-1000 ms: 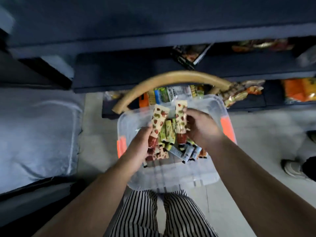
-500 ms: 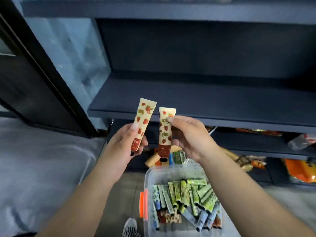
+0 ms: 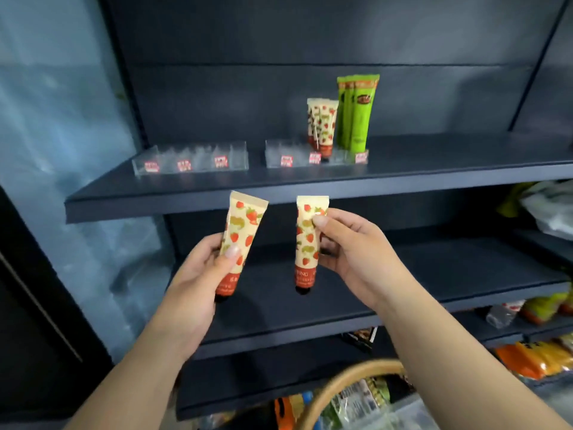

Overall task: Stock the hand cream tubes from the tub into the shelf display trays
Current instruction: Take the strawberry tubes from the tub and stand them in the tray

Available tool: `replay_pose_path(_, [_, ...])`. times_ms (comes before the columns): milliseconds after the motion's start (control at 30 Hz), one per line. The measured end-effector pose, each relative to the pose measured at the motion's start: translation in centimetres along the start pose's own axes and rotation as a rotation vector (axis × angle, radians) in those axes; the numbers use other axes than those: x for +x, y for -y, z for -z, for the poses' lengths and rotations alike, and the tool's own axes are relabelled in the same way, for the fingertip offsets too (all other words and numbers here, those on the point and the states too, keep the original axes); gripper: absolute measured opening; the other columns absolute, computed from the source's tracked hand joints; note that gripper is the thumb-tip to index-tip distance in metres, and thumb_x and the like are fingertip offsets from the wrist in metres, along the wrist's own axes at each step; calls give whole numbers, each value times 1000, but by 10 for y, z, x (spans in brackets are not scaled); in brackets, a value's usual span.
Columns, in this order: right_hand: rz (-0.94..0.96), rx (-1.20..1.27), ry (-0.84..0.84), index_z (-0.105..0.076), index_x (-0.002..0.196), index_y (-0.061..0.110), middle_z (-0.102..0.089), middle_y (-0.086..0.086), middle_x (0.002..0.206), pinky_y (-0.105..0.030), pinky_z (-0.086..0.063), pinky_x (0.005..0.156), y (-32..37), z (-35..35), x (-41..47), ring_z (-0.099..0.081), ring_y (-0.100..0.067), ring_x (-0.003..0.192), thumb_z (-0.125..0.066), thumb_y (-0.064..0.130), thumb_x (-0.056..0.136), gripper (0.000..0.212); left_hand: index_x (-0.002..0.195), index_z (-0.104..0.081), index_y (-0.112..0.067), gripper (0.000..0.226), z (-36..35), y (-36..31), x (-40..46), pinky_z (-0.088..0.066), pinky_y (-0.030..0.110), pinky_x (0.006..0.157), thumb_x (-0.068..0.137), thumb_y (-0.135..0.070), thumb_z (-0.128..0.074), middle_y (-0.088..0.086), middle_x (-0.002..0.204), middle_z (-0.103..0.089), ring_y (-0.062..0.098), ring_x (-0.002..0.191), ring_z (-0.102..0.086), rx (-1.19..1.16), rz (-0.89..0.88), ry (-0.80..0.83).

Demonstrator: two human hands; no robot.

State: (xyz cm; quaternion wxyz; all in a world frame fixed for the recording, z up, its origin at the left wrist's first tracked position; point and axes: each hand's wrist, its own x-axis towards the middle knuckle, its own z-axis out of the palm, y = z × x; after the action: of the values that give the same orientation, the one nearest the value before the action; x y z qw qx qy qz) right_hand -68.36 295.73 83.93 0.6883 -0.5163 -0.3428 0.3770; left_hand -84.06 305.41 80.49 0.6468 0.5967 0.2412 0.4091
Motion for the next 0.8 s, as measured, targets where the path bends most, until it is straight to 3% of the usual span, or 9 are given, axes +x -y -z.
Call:
replay_pose_path(100, [47,83,20,-66,91,11,-59,7,58,-34,-52,73,22,-2,7,-55,0,49,-49,12,93,18,90,-61,-26,21,-4,-20,9,-43,22,79,69,-26,-58,-17,70,-70,-6,68,-63,6,-51,-22])
replay_pose_path(233, [69,110,76,-63,94,11,-59,11,52,-37,-50,78,34,0,9,-55,0,46,-46,11,94,17,91,-62,-25,21,-3,-33,14,-47,25,79,70,-24,-60,-10,77,-73,6,79,-65,83,-78,-64])
replay_pose_path(367, [68,82,72,-64,95,9,-58,10,50,-39,-51,79,32,4,9,-56,0,47,-47,10,94,17,95,-60,-21,15,-6,-41,22,-55,20,68,84,-12,-56,-7,83,-74,7,81,-68,178,-61,16])
replay_pose_path(600, [126,67,-47,-65,99,8,-62,5,58,-33,-49,67,37,5,37,-56,-2,48,-50,9,91,17,99,-57,-22,17,7,-64,78,-54,15,57,88,-11,-54,-5,80,-74,6,73,-70,224,-81,163])
replay_pose_path(667, [179,39,-81,-65,95,10,-64,6,61,-30,-49,65,40,0,56,-58,-2,51,-51,9,90,15,97,-56,-24,17,17,-70,105,-54,15,57,87,-10,-54,-8,77,-73,5,73,-69,250,-102,212])
replay_pose_path(800, [277,18,-187,-67,90,13,-65,0,76,-27,-49,61,40,-18,103,-58,-11,69,-55,10,87,13,94,-58,-26,18,32,-79,158,-57,18,63,84,-11,-59,-2,96,-68,9,82,-68,367,-143,320])
